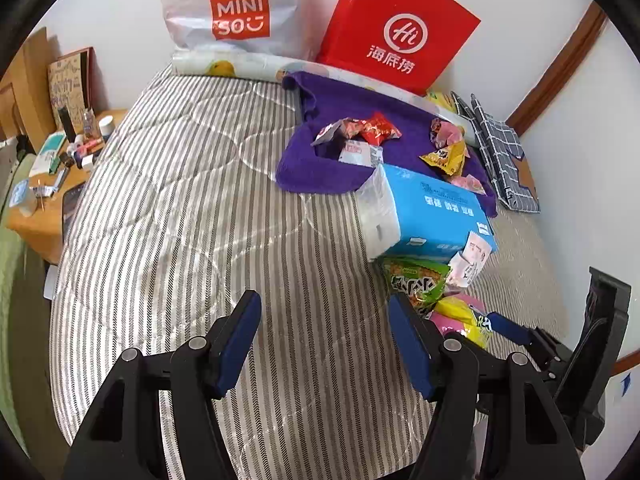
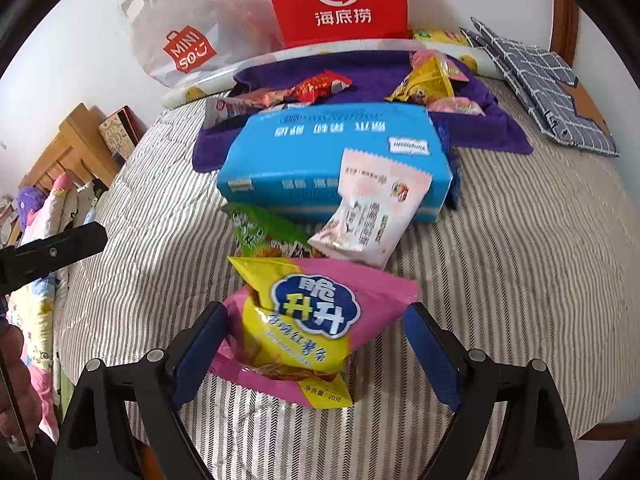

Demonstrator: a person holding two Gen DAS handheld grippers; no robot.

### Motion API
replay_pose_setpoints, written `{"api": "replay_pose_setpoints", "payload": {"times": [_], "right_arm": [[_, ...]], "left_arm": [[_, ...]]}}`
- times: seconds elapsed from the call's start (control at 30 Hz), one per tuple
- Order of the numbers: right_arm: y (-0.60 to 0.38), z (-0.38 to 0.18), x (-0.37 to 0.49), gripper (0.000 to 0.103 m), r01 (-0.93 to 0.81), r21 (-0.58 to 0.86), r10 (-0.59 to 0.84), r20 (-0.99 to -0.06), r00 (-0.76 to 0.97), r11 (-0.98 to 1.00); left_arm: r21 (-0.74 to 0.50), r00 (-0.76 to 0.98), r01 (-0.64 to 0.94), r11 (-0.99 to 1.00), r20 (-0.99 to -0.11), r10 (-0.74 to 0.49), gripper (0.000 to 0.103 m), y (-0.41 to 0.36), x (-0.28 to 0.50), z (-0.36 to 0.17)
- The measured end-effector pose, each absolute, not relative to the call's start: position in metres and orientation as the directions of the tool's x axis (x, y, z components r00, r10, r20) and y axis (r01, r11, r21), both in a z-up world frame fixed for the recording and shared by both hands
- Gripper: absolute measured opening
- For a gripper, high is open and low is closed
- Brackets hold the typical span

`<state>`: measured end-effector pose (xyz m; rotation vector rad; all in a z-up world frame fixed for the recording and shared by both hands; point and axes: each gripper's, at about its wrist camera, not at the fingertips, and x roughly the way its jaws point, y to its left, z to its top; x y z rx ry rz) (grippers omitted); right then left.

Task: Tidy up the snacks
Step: 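Grasp the pink-yellow chip bag with the right tool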

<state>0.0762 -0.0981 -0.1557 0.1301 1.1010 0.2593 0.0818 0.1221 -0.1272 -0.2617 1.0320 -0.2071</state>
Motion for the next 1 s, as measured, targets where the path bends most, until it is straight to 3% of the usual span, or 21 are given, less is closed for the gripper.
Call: {"api": "replay_pose_setpoints", "payload": {"times": [0.33, 0.6, 1.0], "right_arm": [[-0.088, -0.171, 0.077, 0.089, -0.158, 0.248, 0.292, -0.869, 0.400, 0.956], [-0.094, -0.162, 0.070, 0.069, -0.166, 0.257, 0.305, -0.848, 0.434, 0.952], [-0.130, -0.141, 0.056, 0.067, -0.138, 0.255, 0.290, -0.817, 0.499, 0.957]], "left_arm": [[-0.302, 0.488, 0.039, 0.952, -0.826, -0.282, 0.066, 0.127, 0.080, -0.135], [-0.298, 0.473, 0.024, 0.954, -0.837, -0.273, 0.066, 0.129, 0.081, -0.142], [-0.285, 0.450, 0.081, 0.955, -0.844, -0.290, 0.066, 0.099, 0.087, -0.148]]}}
